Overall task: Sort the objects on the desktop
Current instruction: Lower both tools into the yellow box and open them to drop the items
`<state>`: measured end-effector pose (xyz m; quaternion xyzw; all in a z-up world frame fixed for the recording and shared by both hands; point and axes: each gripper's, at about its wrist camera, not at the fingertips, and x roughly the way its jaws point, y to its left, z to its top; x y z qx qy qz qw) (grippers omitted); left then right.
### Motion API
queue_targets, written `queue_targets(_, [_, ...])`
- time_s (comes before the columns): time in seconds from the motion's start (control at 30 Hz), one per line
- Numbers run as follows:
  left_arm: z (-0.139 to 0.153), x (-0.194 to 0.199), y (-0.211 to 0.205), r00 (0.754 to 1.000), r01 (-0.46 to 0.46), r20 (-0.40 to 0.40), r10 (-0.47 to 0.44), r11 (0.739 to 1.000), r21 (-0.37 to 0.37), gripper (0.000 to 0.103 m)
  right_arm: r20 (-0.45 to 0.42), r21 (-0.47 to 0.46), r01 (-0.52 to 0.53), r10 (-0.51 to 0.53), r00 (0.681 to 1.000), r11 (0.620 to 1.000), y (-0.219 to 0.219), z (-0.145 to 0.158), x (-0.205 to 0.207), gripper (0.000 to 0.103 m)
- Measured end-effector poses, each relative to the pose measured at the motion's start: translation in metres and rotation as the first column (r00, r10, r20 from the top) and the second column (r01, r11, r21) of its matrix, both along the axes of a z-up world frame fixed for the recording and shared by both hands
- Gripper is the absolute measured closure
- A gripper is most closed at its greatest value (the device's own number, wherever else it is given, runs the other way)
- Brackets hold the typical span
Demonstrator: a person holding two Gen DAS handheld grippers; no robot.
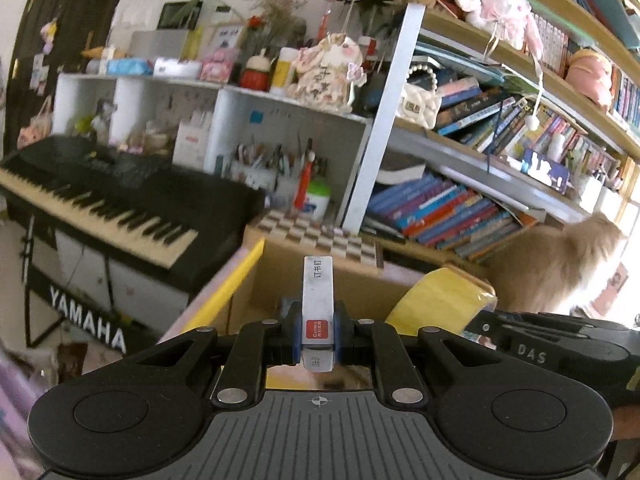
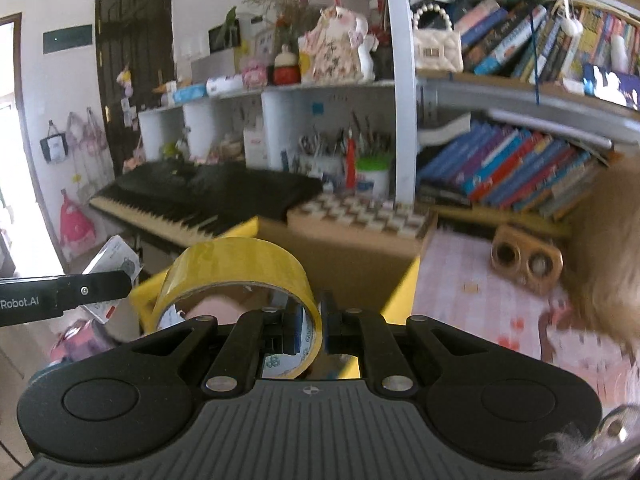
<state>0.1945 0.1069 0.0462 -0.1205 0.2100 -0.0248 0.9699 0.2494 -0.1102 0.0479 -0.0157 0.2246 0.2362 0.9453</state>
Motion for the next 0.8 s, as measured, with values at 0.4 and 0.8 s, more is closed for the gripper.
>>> queue_targets(0.4, [-0.041,0.102,-0.019,0.986,0.033,-0.167,-0.024,0.998,0.052,0.09,-0.083,-0.112,-0.095,0.086,0.993,0.989,0.019,-0.041,0.093,0.094])
queue_targets(0.8, [-0.068,0.145,-0.029,0.961,0.063,-0.272,-0.043,0.996,0.063,0.09,-0.14,-0.264,-0.19,0.158,0.978,0.946,0.036,-0.067,0.115,0.093])
